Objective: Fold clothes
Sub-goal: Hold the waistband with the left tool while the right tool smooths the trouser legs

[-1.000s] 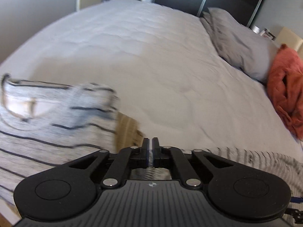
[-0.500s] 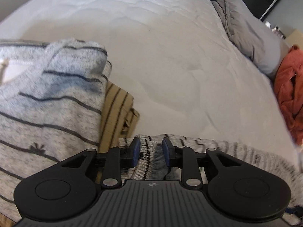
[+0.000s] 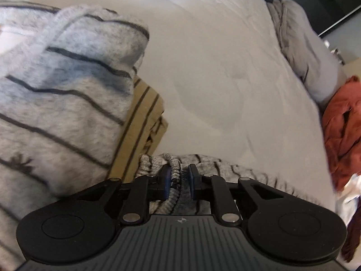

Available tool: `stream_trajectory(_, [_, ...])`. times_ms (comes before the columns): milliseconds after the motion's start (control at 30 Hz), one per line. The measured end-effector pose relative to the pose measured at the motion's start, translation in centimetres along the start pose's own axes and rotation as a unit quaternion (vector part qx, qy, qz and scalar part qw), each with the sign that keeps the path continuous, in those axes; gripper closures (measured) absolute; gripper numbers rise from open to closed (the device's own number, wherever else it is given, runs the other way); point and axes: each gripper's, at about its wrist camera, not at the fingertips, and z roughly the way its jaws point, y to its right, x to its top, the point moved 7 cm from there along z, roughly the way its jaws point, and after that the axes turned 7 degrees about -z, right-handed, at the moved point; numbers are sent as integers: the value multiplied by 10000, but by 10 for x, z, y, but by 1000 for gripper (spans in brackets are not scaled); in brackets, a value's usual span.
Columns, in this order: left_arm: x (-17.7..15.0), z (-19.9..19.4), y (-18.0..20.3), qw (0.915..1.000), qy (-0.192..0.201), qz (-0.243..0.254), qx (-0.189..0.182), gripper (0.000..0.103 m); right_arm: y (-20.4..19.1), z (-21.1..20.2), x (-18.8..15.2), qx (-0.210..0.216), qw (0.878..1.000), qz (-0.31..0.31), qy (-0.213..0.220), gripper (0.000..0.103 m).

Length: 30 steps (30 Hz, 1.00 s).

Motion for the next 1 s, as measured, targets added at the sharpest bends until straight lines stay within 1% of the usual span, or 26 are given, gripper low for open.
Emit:
stream_trajectory(67, [1, 0, 1, 9998, 152, 83, 99, 99, -2, -1, 1, 11, 10000, -46, 6, 40])
stream_trajectory(133, [-1, -7, 3, 9993, 311, 124, 140, 100, -4, -2, 3, 8, 9999, -102, 42, 40])
stream_trajectory(267, [0, -42, 6, 9969, 781, 47, 97, 100, -1, -4, 4, -131, 9998, -110, 52, 39])
stream_trajectory(333, [3, -63, 2, 9945, 1034, 65, 149, 100, 5, 0, 0, -291, 9995, -51, -60, 37])
stream_trajectory(400, [6, -74, -3, 9924, 1196, 92, 257, 100, 11, 3, -5, -392, 9991, 28, -169, 36])
stream_trajectory(500, [6, -65, -9, 9922, 1121, 239, 492, 100, 17, 5, -8, -429, 9987, 133, -234, 35])
stream_trajectory(600, [0, -44, 1, 9900, 940, 714, 768, 100, 25, 3, -11, -487, 9982, 221, -254, 32])
stream_trajectory(667, [-3, -38, 10, 9868, 900, 1048, 845, 99, 31, 1, -14, -552, 9977, 269, -270, 30])
stream_trajectory(733, [-7, -42, 18, 9847, 936, 1207, 835, 93, 39, -1, -18, -659, 9969, 305, -297, 29])
stream_trajectory(767, [-8, -44, 23, 9838, 969, 1260, 826, 86, 45, -3, -21, -677, 9966, 370, -287, 29])
stream_trajectory(800, [-9, -45, 29, 9828, 1008, 1316, 815, 80, 52, -8, -24, -663, 9963, 486, -237, 29])
stream_trajectory(833, [-10, -46, 36, 9817, 1046, 1373, 805, 61, 59, -13, -26, -645, 9959, 612, -179, 29])
stream_trajectory(867, [-13, -53, 38, 9784, 1140, 1476, 894, 40, 67, -19, -29, -646, 9950, 754, -116, 29])
stream_trajectory(933, [-21, -67, 46, 9702, 1339, 1724, 1049, 40, 84, -33, -32, -686, 9925, 1009, 32, 29])
stream_trajectory(1000, [-30, -76, 55, 9687, 1320, 1788, 1104, 40, 109, -50, -36, -846, 9884, 1247, 165, 29])
